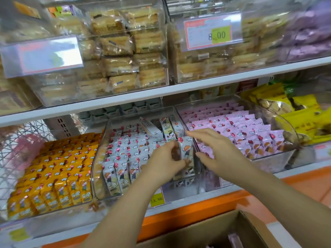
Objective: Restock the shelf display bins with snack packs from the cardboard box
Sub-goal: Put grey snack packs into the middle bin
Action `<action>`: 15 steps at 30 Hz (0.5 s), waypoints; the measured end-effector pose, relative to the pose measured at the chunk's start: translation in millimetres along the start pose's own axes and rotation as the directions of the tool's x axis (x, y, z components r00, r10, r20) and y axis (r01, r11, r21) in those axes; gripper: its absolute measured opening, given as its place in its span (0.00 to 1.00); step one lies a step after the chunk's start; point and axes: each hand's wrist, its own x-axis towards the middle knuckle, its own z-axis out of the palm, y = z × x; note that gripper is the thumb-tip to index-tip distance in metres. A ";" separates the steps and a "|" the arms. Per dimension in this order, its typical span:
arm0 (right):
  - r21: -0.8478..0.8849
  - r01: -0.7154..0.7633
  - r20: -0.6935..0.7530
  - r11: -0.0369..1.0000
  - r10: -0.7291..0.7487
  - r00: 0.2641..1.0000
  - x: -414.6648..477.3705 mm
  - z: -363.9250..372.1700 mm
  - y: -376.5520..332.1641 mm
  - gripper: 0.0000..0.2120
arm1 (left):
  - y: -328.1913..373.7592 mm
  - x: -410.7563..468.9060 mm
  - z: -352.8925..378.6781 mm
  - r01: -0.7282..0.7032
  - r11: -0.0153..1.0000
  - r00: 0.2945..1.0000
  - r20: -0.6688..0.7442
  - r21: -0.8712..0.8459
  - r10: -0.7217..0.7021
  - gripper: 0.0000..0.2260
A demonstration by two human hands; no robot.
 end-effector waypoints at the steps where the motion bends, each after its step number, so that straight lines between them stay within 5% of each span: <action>1: 0.003 -0.029 -0.001 1.000 0.029 1.000 -2.9 -0.1 4.9 0.24 | 0.0 1.1 3.4 0.002 1.000 1.000 0.018 0.028 -0.003 0.11; 6: 0.051 -0.078 0.012 0.996 0.077 0.997 -8.1 -0.7 19.0 0.18 | 1.3 -1.5 8.3 0.054 0.999 0.997 0.054 0.004 -0.054 0.23; 15: 0.092 -0.094 0.044 0.991 0.091 0.995 0.0 -3.5 24.4 0.16 | -2.5 2.9 14.1 0.008 0.997 0.992 0.124 0.071 -0.017 0.09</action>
